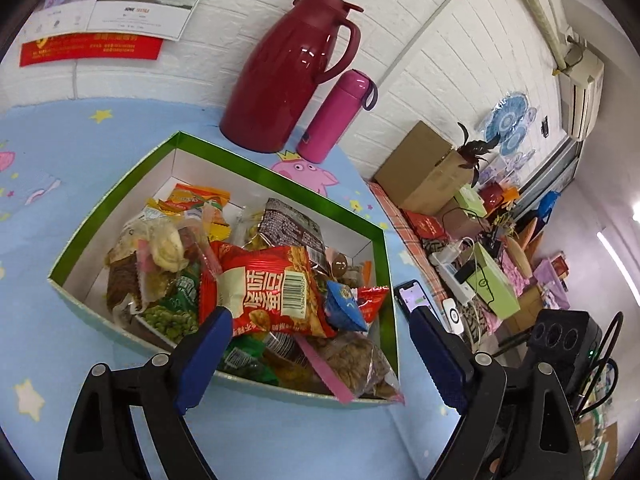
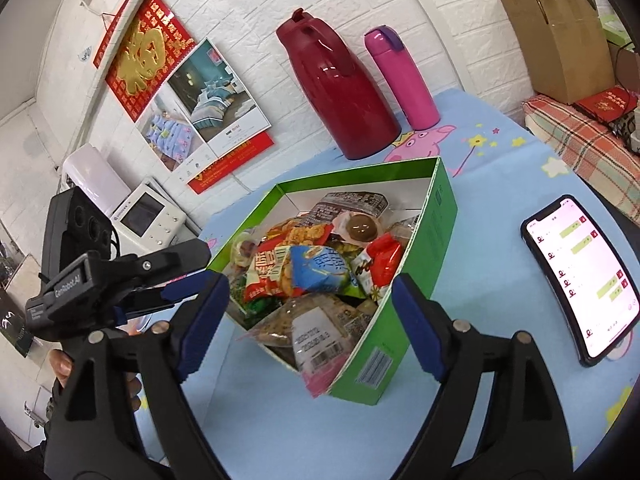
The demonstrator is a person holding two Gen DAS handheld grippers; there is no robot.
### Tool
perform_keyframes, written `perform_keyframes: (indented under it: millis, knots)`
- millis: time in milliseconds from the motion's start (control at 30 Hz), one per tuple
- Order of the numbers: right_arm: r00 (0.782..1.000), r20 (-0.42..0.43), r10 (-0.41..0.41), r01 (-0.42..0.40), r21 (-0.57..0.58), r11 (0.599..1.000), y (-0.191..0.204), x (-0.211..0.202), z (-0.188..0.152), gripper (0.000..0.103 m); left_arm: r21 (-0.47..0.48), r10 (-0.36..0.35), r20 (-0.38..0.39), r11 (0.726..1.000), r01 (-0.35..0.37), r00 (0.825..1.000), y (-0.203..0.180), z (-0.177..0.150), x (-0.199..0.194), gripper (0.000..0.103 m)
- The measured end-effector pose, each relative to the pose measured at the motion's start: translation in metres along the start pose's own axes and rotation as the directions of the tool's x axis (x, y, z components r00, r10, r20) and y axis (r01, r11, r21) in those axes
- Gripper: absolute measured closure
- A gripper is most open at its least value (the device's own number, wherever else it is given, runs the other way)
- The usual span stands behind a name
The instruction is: Organize snacks
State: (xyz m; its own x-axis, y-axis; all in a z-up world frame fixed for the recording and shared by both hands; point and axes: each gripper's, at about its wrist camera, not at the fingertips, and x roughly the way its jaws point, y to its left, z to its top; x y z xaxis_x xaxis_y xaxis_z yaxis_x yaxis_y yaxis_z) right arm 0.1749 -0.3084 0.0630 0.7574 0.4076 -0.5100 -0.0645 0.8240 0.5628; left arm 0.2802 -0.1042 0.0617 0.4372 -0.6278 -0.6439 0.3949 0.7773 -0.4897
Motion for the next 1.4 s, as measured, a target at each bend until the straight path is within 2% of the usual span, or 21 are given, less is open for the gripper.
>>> perform_keyframes:
  millis: [100, 167, 233, 333, 400, 533, 600, 733, 833, 1067, 1400]
  knots:
    - [0.998, 0.012, -0.057, 0.058, -0.053, 0.997, 0.021, -0.02, -0.005, 0.003, 0.067, 0.084, 0.069, 0.994, -0.088, 0.994, -0.018, -0.018, -0.03, 0.011]
    - [0.996, 0.025, -0.089, 0.091, -0.105, 0.99, 0.036, -0.035, -0.012, 0.001, 0.103, 0.138, 0.132, 0.983, -0.152, 0.982, -0.028, -0.033, -0.05, 0.008]
    - [0.989, 0.036, -0.141, 0.145, -0.157, 0.977, 0.049, -0.048, -0.023, 0.001, 0.126, 0.216, 0.193, 0.962, -0.242, 0.957, -0.036, -0.051, -0.068, 0.001]
    - [0.973, 0.061, -0.222, 0.23, -0.224, 0.947, 0.064, -0.066, -0.044, 0.001, 0.149, 0.278, 0.259, 0.935, -0.323, 0.925, -0.046, -0.084, -0.089, 0.001]
    - [0.963, 0.068, -0.261, 0.27, -0.234, 0.934, 0.068, -0.075, -0.058, 0.001, 0.139, 0.322, 0.262, 0.92, -0.366, 0.91, -0.046, -0.101, -0.097, 0.001]
    - [0.946, 0.077, -0.314, 0.323, -0.234, 0.917, 0.073, -0.087, -0.087, 0.001, 0.11, 0.443, 0.243, 0.872, -0.478, 0.863, -0.041, -0.136, -0.099, 0.001]
    - [0.942, 0.081, -0.326, 0.336, -0.242, 0.91, 0.074, -0.09, -0.098, 0.001, 0.104, 0.465, 0.232, 0.862, -0.497, 0.855, -0.036, -0.149, -0.099, 0.001]
    - [0.925, 0.087, -0.37, 0.379, -0.257, 0.889, 0.076, -0.09, -0.117, 0.001, 0.08, 0.528, 0.223, 0.828, -0.555, 0.82, -0.027, -0.172, -0.101, 0.001]
    - [0.912, 0.086, -0.402, 0.41, -0.246, 0.878, 0.072, -0.088, -0.125, 0.001, 0.084, 0.556, 0.217, 0.808, -0.583, 0.802, -0.02, -0.182, -0.1, 0.001]
    - [0.892, 0.08, -0.444, 0.45, -0.234, 0.862, 0.068, -0.081, -0.134, 0.001, 0.082, 0.574, 0.222, 0.795, -0.601, 0.789, -0.015, -0.192, -0.105, 0.001]
    - [0.887, 0.081, -0.454, 0.459, -0.253, 0.851, 0.073, -0.074, -0.137, 0.001, 0.076, 0.573, 0.227, 0.796, -0.6, 0.788, -0.011, -0.193, -0.105, 0.001]
